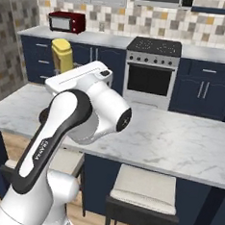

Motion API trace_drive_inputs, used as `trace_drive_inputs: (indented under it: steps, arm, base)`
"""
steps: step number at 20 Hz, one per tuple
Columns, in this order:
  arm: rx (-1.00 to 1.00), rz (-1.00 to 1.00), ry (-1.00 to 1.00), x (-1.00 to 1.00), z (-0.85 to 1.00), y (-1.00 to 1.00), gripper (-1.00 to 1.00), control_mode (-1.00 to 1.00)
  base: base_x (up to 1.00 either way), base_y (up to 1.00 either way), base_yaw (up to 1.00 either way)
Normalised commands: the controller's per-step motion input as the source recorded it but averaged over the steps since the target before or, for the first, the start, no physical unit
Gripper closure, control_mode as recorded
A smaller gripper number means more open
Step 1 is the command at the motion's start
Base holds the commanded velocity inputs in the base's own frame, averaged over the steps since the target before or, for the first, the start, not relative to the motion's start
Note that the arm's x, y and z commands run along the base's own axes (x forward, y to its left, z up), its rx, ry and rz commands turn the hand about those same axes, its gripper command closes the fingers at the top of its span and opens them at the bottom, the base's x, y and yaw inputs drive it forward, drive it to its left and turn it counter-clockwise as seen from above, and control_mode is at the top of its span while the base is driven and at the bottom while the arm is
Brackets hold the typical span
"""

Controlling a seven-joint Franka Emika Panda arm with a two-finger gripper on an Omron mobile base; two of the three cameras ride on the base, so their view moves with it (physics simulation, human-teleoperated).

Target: Move the hot dog bun to the plate on the dining table and place the condiment next to that plate. Then navigate to the fridge and take the sausage and place it on the plate as well.

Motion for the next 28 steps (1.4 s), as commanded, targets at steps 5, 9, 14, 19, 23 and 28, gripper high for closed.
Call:
trace_drive_inputs:
  steps: [5, 9, 14, 19, 23, 28]
  arm:
    - [0.01, 0.15, 0.02, 1.00, -0.94, 0.00, 1.00, -1.00]
    - [0.00, 0.29, 0.00, 0.92, -1.00, 0.00, 1.00, -1.00]
    - [-0.03, 0.13, -0.02, 0.67, -1.00, 0.00, 1.00, -1.00]
    - [-0.03, 0.11, 0.00, 0.51, -0.88, -0.03, 1.00, -1.00]
    - [0.00, 0.06, 0.00, 0.48, -0.58, -0.03, 1.00, -1.00]
    - [-0.04, 0.06, 0.03, 0.57, -0.55, 0.00, 1.00, -1.00]
  base:
    - [0.00, 0.00, 0.00]
    - [0.00, 0.00, 0.00]
    - [0.00, 0.00, 0.00]
    - [0.00, 0.00, 0.00]
    - [0.00, 0.00, 0.00]
    - [0.00, 0.00, 0.00]
